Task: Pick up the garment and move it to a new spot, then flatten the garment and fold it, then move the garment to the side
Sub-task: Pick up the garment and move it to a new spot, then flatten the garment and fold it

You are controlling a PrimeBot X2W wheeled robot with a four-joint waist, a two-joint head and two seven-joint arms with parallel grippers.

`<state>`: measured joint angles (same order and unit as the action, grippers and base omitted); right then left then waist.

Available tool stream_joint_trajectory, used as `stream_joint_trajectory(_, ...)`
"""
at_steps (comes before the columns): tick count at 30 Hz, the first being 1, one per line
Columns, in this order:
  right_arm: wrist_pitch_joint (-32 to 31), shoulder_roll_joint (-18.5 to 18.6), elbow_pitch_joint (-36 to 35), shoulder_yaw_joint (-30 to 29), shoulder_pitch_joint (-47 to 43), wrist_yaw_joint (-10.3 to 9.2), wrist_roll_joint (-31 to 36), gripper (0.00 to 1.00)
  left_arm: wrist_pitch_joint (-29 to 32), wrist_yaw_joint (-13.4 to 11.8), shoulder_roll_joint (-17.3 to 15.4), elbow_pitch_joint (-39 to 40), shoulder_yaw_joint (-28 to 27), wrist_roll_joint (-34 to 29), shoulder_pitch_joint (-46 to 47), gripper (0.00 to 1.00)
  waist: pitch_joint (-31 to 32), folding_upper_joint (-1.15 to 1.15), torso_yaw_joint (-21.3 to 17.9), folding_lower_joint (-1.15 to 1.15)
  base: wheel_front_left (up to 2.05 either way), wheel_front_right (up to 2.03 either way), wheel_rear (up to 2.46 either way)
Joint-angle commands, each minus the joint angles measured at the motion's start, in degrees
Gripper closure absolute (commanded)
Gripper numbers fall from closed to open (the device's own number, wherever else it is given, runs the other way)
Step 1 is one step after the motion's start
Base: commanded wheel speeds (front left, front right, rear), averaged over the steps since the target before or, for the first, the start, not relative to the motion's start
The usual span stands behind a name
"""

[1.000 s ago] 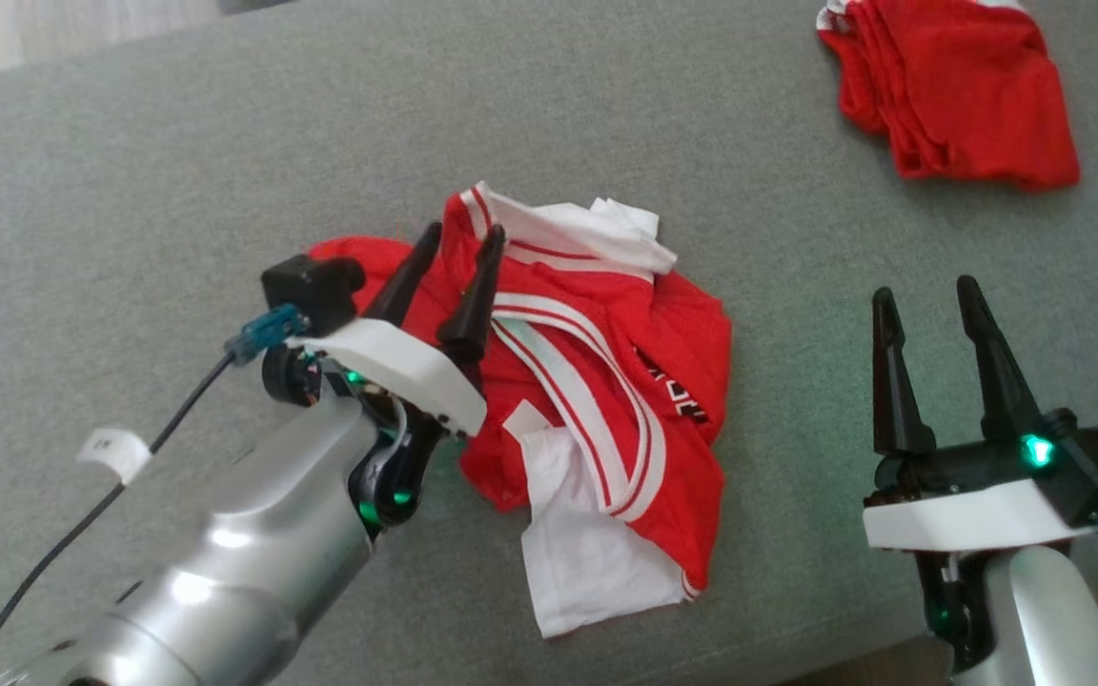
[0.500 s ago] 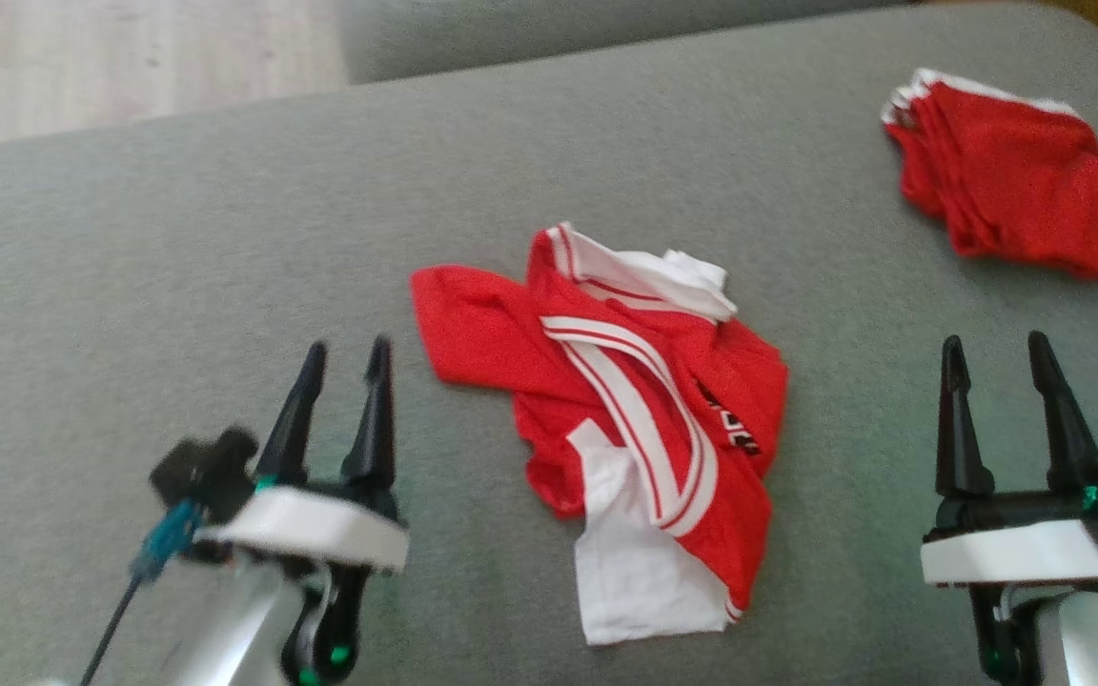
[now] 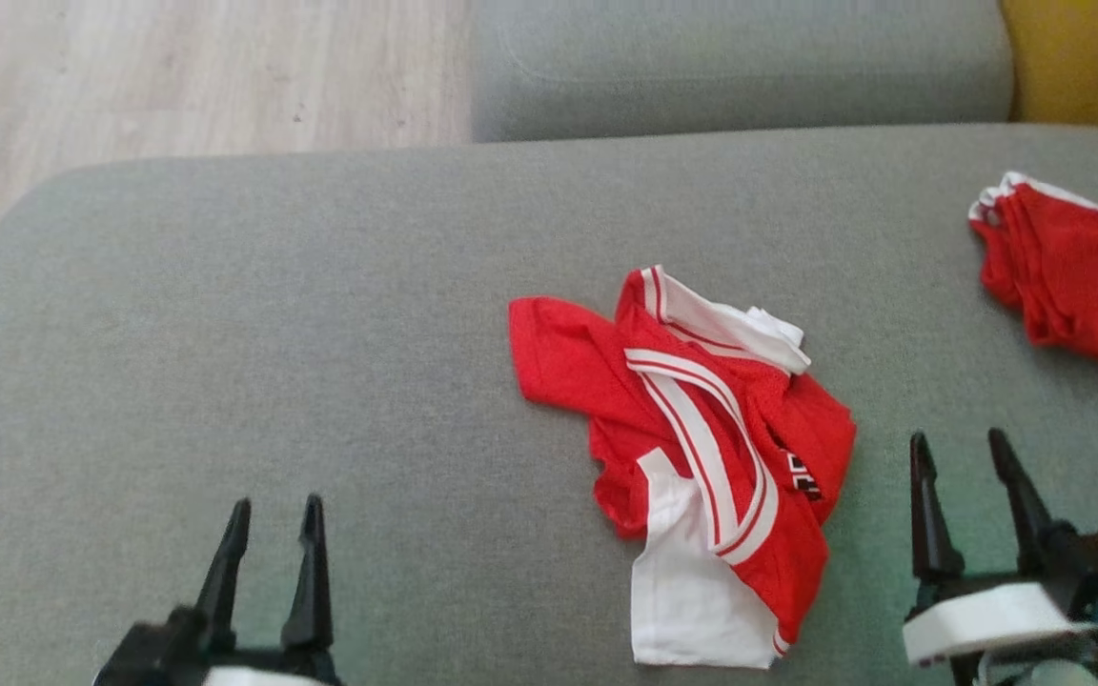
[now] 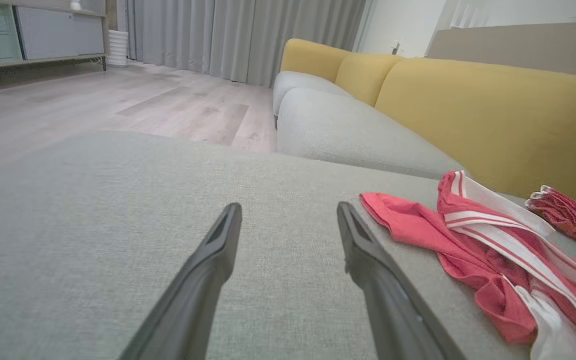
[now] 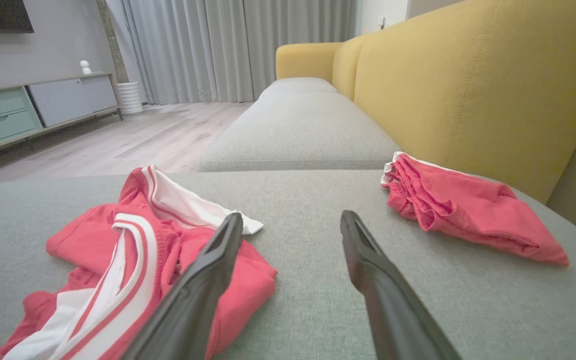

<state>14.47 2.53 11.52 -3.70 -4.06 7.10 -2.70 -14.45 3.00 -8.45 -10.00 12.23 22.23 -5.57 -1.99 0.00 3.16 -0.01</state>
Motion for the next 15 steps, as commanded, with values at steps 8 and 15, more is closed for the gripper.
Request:
stream_joint_trajectory(8,0.52,0.34,0.98,1.96,-0.74,0.39,-0.94,0.0,-0.54,3.21,3.15,2.25,-7.85,-5.63,-1.23,0.0,1.94,0.0,1.27,0.01,0.0,0.0,0.0)
stream_joint_trajectory(15,0.52,0.34,2.53,2.77,-0.58,0.39,-1.04,0.0,-0.54,4.21,4.56,1.79,-9.07,-6.97,-0.6,0.0,1.81,0.0,0.95,0.01,0.0,0.0,0.0)
